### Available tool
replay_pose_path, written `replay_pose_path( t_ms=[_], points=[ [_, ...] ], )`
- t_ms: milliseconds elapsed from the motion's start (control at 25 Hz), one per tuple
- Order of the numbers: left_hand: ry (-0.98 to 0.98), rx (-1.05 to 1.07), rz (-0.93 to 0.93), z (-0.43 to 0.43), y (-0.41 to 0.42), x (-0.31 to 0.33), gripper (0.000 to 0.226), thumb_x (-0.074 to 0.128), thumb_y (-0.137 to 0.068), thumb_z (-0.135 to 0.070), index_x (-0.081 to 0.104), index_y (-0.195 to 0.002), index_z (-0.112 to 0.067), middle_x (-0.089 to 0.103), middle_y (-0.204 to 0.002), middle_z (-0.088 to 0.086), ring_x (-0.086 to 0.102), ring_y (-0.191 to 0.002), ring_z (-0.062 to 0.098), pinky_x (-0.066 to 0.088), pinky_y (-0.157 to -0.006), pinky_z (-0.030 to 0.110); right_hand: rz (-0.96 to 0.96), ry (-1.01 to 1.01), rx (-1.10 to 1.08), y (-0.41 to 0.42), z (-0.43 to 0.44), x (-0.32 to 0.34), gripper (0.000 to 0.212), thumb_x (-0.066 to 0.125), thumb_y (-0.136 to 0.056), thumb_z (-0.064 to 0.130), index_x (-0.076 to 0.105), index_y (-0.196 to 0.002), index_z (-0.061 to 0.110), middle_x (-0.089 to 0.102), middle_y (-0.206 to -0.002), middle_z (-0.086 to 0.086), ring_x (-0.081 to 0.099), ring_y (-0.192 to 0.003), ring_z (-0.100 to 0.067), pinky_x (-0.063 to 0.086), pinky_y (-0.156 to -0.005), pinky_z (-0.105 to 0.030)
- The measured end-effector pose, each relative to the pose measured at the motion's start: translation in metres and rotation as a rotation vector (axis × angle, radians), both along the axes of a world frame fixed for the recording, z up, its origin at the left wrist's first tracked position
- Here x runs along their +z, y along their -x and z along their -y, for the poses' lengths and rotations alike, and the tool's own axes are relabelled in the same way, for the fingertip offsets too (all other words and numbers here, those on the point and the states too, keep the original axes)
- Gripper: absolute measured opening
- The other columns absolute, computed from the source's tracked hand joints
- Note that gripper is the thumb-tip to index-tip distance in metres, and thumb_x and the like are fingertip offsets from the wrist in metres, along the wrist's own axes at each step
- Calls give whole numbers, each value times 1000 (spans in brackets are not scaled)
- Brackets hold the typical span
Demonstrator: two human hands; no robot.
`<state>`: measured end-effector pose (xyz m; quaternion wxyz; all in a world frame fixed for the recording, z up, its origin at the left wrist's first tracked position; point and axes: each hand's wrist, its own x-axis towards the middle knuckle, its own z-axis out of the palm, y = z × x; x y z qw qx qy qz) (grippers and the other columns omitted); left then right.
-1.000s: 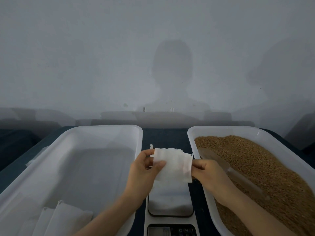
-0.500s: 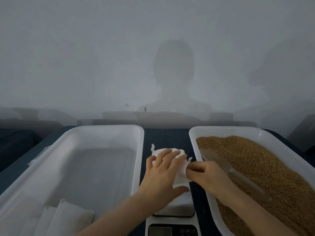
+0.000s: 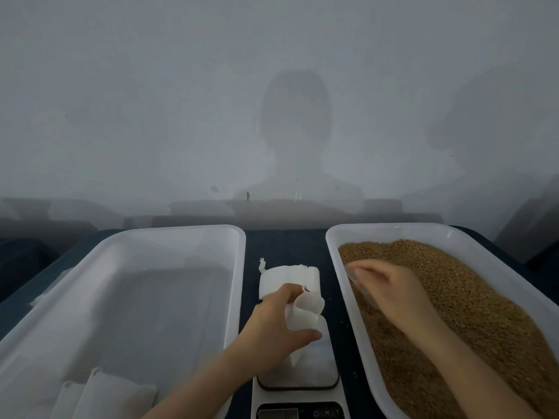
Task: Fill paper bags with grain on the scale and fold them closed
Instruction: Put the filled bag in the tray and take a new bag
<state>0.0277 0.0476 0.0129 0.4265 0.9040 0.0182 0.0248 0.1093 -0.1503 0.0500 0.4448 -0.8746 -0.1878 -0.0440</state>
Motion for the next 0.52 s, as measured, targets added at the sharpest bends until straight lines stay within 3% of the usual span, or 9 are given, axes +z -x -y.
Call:
replay_pose_path(
  t_ms=[120, 160, 240, 320, 440, 520],
  points=[
    [41, -51, -46, -2, 1, 1, 58, 78, -71, -42, 33, -103, -56, 45, -111, -29, 51, -96, -4, 40, -63, 6, 18, 469, -128, -29, 39, 2, 38, 56, -92, 36, 56, -127, 22, 57, -129, 3, 55, -108, -11, 48, -85, -21],
    [55, -56, -58, -3, 0, 2, 58, 78, -71, -41, 34, -105, -55, 46, -112, -28, 52, -96, -4, 40, -63, 7, -4, 679, -150, -36, 49, -2, 46, 56, -91, 43, 55, -129, 19, 55, -131, -1, 55, -112, -16, 48, -92, -28],
    [69, -62, -67, -3, 0, 3, 59, 79, -71, -40, 36, -110, -52, 48, -114, -26, 52, -98, -3, 42, -67, 9, -33, 957, -165, -44, 62, -15, 47, 56, -87, 53, 60, -118, 18, 61, -116, -1, 58, -104, -18, 49, -90, -33],
    [69, -67, -68, -3, 1, 3, 61, 79, -72, -39, 36, -115, -48, 48, -116, -24, 52, -100, -2, 42, -72, 11, -50, 952, -146, -48, 68, -26, 37, 58, -85, 53, 65, -103, 21, 64, -99, 4, 60, -91, -14, 50, -86, -33],
    [69, -66, -54, -1, 3, 6, 60, 78, -74, -37, 35, -114, -47, 47, -114, -23, 51, -100, -1, 42, -73, 11, -92, 810, -103, -50, 69, -34, 24, 59, -88, 45, 65, -99, 24, 67, -94, 8, 63, -83, -8, 52, -85, -32],
    [75, -60, -47, -1, 4, 7, 58, 77, -75, -36, 34, -114, -47, 47, -114, -24, 51, -99, -1, 42, -71, 11, -133, 728, -104, -47, 70, -33, 18, 58, -89, 40, 59, -94, 23, 64, -86, 8, 62, -74, -6, 55, -74, -28]
  ],
)
